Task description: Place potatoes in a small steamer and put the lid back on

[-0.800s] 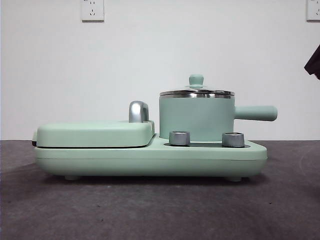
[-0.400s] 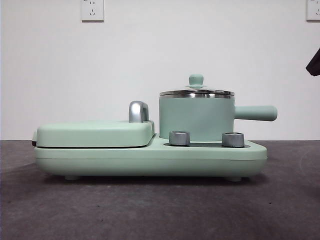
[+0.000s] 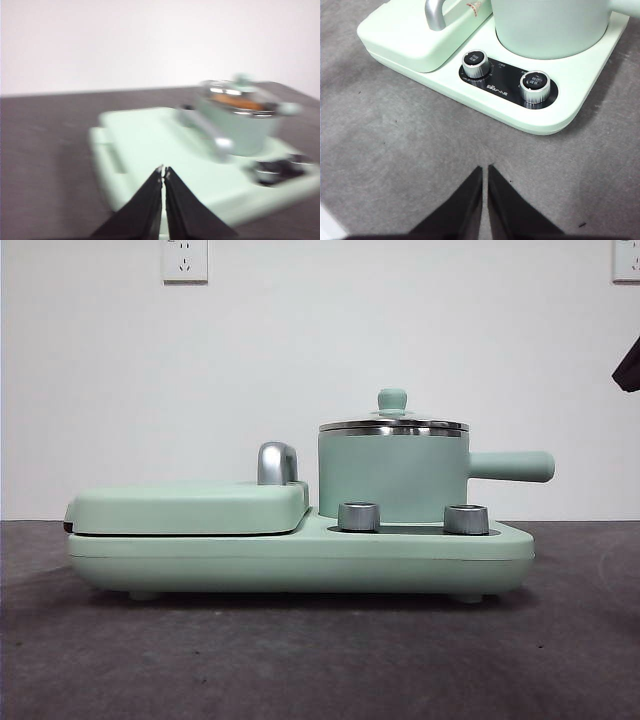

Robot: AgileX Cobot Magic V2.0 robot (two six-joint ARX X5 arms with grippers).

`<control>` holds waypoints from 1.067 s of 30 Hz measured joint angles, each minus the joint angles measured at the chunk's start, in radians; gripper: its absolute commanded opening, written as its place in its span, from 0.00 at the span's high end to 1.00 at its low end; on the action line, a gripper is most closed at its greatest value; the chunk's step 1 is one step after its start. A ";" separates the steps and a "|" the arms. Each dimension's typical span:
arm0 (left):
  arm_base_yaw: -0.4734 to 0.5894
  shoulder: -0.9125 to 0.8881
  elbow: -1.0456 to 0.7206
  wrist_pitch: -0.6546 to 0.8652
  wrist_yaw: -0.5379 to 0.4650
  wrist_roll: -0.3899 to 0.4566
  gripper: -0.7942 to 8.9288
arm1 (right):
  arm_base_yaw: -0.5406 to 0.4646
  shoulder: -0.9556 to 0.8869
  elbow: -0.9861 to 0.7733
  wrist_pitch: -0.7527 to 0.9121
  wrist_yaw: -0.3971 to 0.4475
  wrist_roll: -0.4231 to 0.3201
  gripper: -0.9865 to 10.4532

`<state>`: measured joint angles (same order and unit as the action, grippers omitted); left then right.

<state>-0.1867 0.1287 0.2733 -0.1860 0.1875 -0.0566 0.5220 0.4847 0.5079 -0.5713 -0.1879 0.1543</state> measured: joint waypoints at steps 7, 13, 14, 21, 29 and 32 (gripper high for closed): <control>0.124 -0.116 -0.195 0.058 -0.141 0.021 0.91 | 0.000 0.000 0.000 0.000 0.000 0.000 0.90; 0.145 -0.124 -0.241 0.078 -0.145 0.008 0.91 | 0.000 0.000 0.000 0.000 0.000 0.000 0.90; 0.145 -0.125 -0.241 0.071 -0.145 0.003 0.91 | 0.000 0.000 0.000 0.000 0.000 0.000 0.90; 0.145 -0.123 -0.241 0.056 -0.145 -0.011 0.91 | 0.000 0.000 0.000 0.000 0.000 0.000 0.90; 0.145 -0.123 -0.241 0.056 -0.145 -0.012 0.91 | 0.000 0.000 0.000 0.000 0.001 -0.002 0.90; 0.145 -0.123 -0.241 0.057 -0.145 -0.012 0.91 | -0.016 -0.029 -0.005 0.013 0.025 -0.072 0.90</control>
<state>-0.0414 0.0055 0.0322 -0.1291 0.0425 -0.0685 0.5064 0.4561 0.5030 -0.5587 -0.1627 0.0826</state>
